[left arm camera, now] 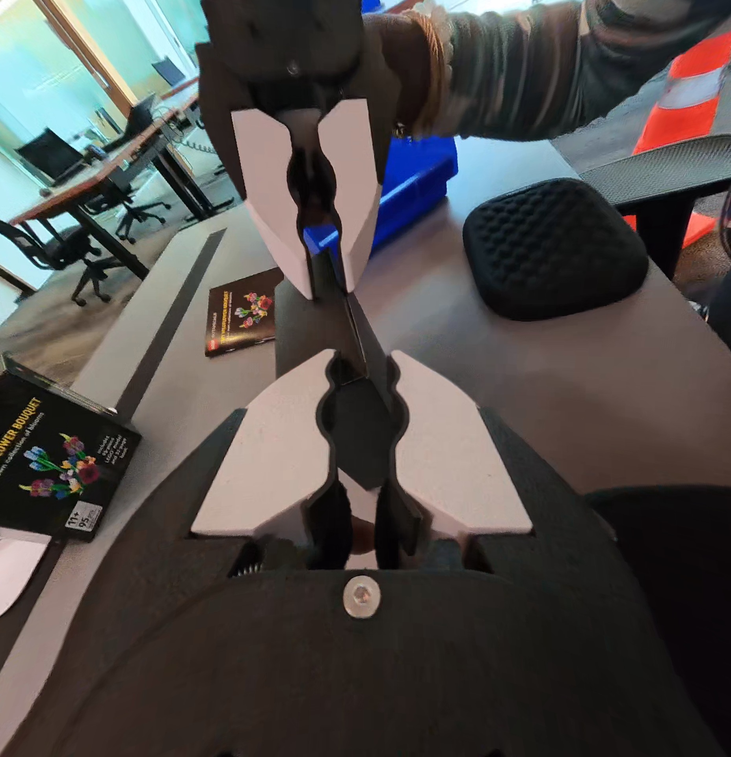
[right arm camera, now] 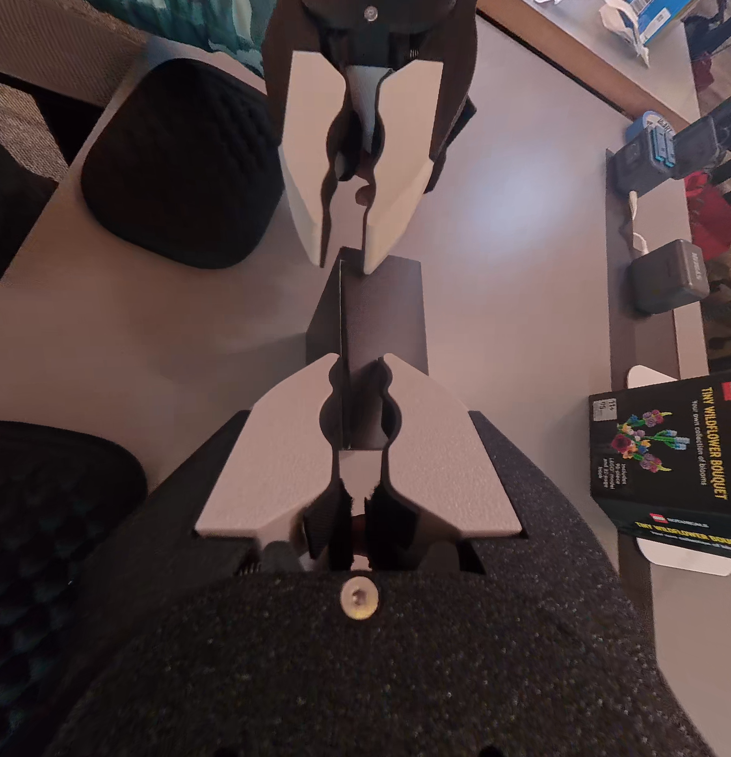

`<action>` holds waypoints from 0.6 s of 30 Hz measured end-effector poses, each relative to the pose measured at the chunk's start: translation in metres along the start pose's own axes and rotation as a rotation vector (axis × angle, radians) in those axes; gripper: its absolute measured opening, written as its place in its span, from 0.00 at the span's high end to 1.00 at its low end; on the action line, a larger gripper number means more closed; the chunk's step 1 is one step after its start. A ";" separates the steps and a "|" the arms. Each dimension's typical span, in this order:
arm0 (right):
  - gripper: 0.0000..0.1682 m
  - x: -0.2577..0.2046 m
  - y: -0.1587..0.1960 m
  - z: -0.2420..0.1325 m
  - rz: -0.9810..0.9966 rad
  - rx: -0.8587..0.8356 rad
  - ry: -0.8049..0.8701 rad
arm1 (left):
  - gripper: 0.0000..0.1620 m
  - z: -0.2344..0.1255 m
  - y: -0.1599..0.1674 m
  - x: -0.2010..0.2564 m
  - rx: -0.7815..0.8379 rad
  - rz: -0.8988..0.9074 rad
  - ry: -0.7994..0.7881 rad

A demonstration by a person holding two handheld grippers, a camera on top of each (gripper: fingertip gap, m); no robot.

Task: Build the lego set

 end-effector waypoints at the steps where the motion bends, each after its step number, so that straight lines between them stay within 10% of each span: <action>1: 0.91 -0.001 0.000 0.000 0.011 0.010 -0.002 | 0.90 -0.001 0.000 0.000 0.007 -0.004 -0.001; 9: 0.98 0.009 0.002 -0.019 0.311 0.284 -0.019 | 0.89 -0.004 0.002 0.000 -0.016 -0.047 0.036; 18: 1.00 -0.001 0.019 -0.008 0.342 0.211 -0.009 | 0.92 -0.003 0.003 -0.003 -0.008 -0.120 0.055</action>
Point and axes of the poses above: each gripper's, where its closed fingertips meet, z out along the fingers, y out of its underside, x = y × z across the jaws, the point moved 4 cm from there along -z, back along the fingers, and after that the axes turned 5 degrees about -z, right-handed, at the moved point
